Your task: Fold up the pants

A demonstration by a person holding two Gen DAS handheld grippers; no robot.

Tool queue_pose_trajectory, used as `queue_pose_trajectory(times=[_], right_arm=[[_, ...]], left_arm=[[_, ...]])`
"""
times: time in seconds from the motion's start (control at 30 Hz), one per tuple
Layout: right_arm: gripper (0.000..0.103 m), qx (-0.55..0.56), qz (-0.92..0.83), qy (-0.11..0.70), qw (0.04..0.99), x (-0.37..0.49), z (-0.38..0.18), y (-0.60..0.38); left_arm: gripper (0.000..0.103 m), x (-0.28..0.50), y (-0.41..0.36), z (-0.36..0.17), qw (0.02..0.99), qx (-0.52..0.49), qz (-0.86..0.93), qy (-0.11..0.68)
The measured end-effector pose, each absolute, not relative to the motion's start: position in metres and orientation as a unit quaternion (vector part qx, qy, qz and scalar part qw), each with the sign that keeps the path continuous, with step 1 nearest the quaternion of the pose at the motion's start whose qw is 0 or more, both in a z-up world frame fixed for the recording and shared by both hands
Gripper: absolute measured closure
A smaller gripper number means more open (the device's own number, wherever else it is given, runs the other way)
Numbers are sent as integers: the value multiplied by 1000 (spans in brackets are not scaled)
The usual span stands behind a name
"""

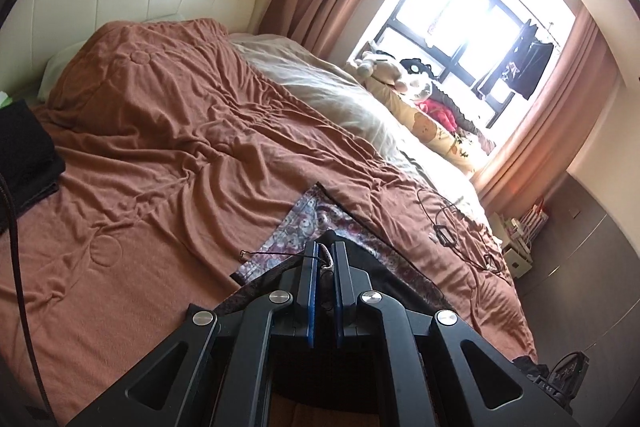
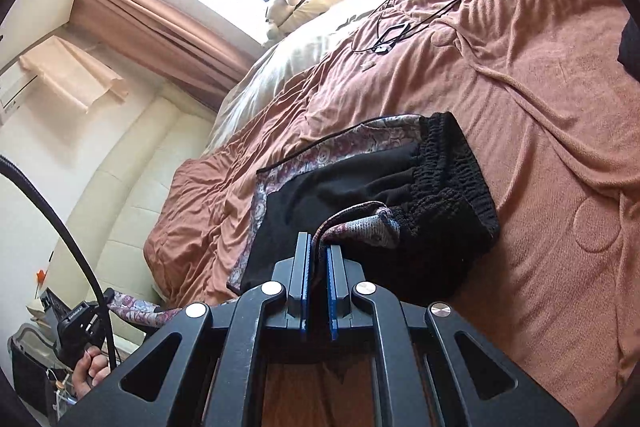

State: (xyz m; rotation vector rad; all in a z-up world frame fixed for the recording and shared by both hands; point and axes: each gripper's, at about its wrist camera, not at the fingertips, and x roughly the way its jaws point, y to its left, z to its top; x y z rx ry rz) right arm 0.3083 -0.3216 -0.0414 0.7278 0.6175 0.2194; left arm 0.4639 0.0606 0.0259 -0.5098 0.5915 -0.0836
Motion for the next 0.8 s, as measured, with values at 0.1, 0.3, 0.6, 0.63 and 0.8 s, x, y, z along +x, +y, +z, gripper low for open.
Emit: queue_pose_trajectory(times=[0.1,0.3,0.6,0.63,0.8], right_arm=[[99,355,101,296,881,322,-44,-323],[99,363,93,301,877,355,-50,-329],[99,374,72,314,870,412,-72,-329],[99,372,71,315,870,418,-75,-329],[99,372,61,324,868,450,-83,-328]], left_arm=[[96,490,53,28,926,-240,-41,288],[96,544,38,24,929,-214,-37,299],[96,628,28,-15,920,-210,-19,330],[96,638,28,-21,919,-208,-16,334],[96,685,25,-53,915,-185,-7,359]])
